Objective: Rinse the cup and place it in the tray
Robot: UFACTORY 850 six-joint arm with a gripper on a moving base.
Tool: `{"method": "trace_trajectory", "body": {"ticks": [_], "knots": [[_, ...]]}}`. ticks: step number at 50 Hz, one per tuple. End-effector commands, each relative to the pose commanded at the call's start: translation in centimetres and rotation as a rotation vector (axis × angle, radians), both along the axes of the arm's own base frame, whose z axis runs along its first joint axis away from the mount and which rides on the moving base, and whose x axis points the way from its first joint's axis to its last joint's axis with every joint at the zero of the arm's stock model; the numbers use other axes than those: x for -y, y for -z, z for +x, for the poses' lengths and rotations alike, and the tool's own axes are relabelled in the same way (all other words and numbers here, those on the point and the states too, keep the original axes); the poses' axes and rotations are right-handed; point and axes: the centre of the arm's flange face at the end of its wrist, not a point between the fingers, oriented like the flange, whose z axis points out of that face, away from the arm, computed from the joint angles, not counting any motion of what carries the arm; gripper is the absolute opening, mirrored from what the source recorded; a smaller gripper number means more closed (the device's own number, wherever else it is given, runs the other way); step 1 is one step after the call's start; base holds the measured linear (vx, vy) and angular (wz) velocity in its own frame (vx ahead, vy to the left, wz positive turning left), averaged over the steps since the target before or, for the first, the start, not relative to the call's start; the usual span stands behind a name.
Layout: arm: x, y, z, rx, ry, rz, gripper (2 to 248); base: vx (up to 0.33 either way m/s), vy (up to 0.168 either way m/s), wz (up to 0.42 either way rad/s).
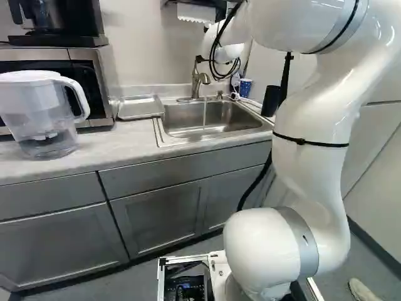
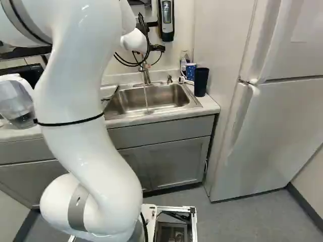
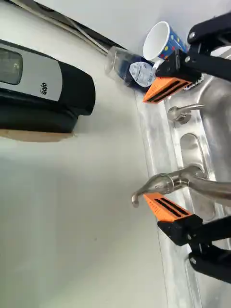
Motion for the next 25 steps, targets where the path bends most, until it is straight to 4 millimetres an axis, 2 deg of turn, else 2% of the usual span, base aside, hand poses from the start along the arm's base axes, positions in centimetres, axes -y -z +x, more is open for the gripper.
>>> {"method": "trace_trajectory", "body": {"ticks": [25], "knots": [[-0.7,-0.3,-4.4,-0.013,-0.011,0.0,247,0.0,0.0,0.0]]}}
